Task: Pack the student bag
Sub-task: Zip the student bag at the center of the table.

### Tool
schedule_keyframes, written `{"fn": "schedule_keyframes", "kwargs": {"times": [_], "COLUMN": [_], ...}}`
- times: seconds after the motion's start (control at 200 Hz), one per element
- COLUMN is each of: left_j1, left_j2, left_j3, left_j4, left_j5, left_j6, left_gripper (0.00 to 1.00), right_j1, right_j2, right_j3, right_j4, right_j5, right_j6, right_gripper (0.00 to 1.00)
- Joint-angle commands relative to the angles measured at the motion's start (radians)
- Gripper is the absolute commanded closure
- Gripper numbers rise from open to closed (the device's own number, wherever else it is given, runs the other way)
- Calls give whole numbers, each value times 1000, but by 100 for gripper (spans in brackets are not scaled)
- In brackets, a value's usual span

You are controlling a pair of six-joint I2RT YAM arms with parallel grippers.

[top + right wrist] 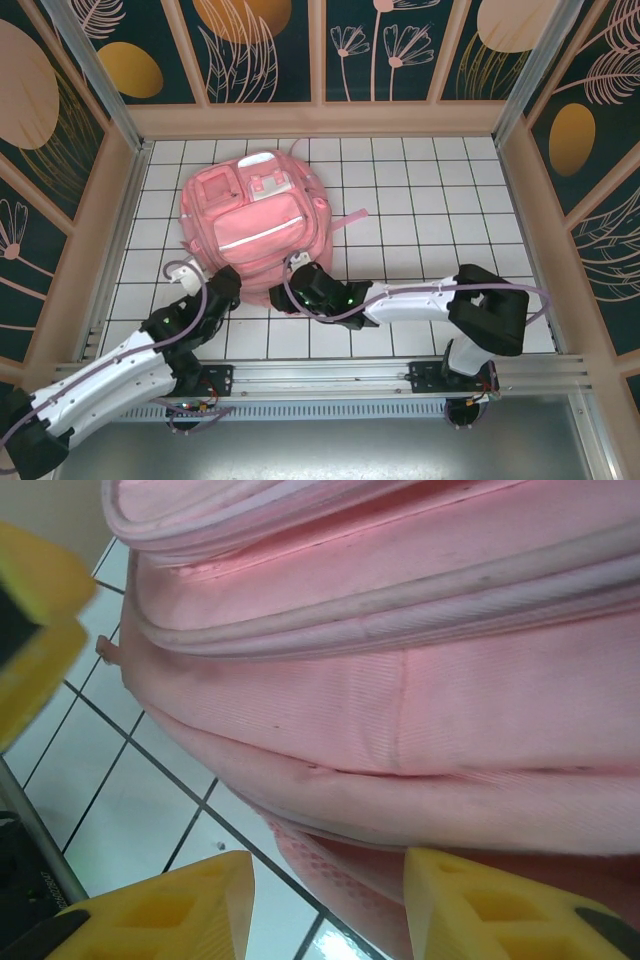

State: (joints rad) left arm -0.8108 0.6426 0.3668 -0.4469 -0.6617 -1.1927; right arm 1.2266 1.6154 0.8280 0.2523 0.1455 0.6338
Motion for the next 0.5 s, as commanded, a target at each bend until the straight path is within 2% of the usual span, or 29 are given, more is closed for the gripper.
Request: {"fn": "schedule_keyframes", "kwargs": {"times": [0.0,0.09,0.255,0.31,0.43,0.49], "left_j1": [54,115,121,121,122,121], "left_j2": [42,82,218,269,339,357], "left_j3": [-33,-53,-5,25,49,45], "left_j4": [139,243,383,390,435,478], "left_j5": [75,162,282,307,352,387], "left_j6": [73,118,200,213,224,217], "left_gripper": [42,48,63,71,99,100], "right_j1": [4,-11,-42,-48,-56,-61], "right_j2": [38,61,25,8,-34,-55], "right_j3": [35,56,35,19,-16,-32], "right_j4": [22,-13,-15,-15,-19,-21], "right_j5": [16,44,59,66,78,87], "right_j6": [-9,5,6,6,10,12], "right_gripper": [56,56,56,56,56,55]}}
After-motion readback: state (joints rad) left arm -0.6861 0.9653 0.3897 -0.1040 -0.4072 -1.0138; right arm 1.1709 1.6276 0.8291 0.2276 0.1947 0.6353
